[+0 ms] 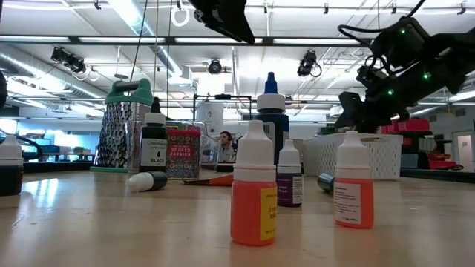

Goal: Pick & Place Kitchen Items
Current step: Put the red spice can into the white bin

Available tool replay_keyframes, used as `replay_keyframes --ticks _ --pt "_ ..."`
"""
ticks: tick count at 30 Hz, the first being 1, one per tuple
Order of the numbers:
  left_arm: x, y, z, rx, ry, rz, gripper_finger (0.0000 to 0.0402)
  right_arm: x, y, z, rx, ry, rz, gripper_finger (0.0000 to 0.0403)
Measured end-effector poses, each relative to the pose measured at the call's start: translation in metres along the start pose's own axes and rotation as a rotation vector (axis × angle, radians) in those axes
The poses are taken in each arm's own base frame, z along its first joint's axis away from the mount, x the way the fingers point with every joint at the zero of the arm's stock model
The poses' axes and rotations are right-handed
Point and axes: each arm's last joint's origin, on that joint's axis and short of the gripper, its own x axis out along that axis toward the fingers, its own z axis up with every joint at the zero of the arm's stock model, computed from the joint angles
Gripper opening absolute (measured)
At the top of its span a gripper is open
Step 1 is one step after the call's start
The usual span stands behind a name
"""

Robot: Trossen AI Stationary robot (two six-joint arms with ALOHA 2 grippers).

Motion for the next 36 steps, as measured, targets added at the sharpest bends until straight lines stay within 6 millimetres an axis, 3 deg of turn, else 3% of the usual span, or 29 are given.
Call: replay_keyframes --ticks 12,18,25,30,36 --pt "-0.002 -0.005 -0.001 -0.023 -0.003 -0.093 0.0288 -0.001 0.007 0.015 -0.037 -0.112 0.115 0.0286" --pt "-0.011 -0.009 -0.009 -0.049 0.074 -0.052 0.0288 -0.007 0.015 0.026 -0.025 -0.201 0.295 0.0279" --pt "-0.032 0.005 -0.025 -0.064 0.232 -0.094 0.0288 -0.020 0.028 0.039 0.005 -0.324 0.610 0.0278" --pt "-0.053 0.024 -0.038 -0.136 0.257 -0.101 0.0288 -0.022 0.029 0.040 0.008 -0.335 0.639 0.0278" --pt "-0.062 0.024 -0.075 -0.229 0.145 -0.219 0.0288 -0.021 0.029 0.037 -0.004 -0.314 0.630 0.0278"
